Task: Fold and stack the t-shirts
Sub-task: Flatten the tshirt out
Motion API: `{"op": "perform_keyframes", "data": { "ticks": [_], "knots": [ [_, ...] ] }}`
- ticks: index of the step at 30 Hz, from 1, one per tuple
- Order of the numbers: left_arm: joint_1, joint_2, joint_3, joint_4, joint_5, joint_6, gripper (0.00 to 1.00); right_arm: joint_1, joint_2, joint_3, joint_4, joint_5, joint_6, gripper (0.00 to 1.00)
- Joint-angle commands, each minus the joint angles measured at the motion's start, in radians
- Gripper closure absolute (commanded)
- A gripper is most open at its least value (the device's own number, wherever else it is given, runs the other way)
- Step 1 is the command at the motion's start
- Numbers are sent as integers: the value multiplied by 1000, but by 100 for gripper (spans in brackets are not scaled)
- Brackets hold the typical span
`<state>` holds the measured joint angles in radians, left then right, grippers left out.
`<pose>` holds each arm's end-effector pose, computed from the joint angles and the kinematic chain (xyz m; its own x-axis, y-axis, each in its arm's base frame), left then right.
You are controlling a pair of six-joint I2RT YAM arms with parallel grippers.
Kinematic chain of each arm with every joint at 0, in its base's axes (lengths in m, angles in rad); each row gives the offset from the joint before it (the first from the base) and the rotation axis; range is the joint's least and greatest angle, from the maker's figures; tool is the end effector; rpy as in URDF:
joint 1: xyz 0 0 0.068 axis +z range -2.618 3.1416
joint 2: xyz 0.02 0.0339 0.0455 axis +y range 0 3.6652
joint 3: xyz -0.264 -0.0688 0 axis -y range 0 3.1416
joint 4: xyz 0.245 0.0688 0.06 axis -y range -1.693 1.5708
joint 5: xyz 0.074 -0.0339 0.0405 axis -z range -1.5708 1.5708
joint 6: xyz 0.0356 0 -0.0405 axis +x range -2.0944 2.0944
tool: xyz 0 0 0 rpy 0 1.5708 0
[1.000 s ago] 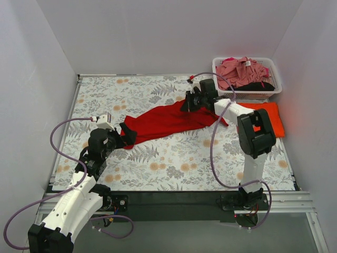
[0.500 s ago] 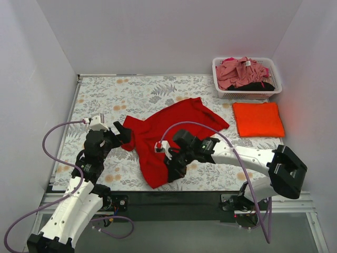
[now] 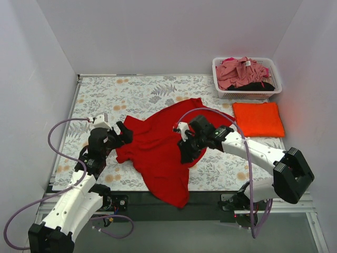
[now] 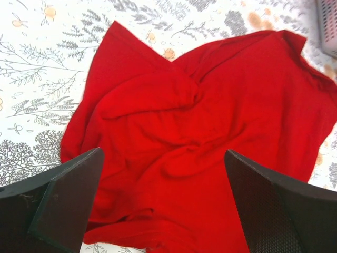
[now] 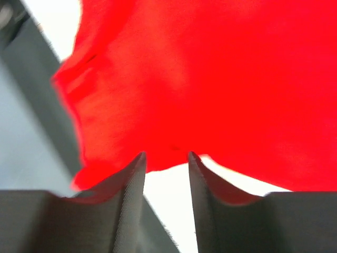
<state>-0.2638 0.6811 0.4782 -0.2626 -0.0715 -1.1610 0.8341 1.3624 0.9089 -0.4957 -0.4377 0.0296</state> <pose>0.1598 -0.0405 0.2400 -0.3547 -0.8518 -0.3854 -0.3184 0.4976 -0.8068 0.1728 0.2129 0.2320 -0.5707 -0.5893 -0.5719 -0.8202 0.4433 0.3617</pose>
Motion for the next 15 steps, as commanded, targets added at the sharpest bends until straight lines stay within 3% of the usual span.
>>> {"op": "perform_keyframes", "data": {
  "ticks": [1,2,5,7,10,12,15],
  "knots": [
    [5,57,46,-7,13,4,2,-87,17,64,48,169,30,54],
    [5,78,54,-3,19,9,2,-108,24,67,68,188,44,53],
    [5,190,108,-3,45,29,2,-199,61,73,135,266,98,37],
    [5,279,149,-3,70,26,2,-240,89,79,158,333,104,36],
    [5,384,168,-3,122,-5,13,-263,119,79,163,304,95,37],
    [6,431,174,2,151,-37,25,-265,126,59,163,252,89,37],
    [5,523,177,10,153,-83,32,-262,118,12,169,203,93,39]
  ]
}}
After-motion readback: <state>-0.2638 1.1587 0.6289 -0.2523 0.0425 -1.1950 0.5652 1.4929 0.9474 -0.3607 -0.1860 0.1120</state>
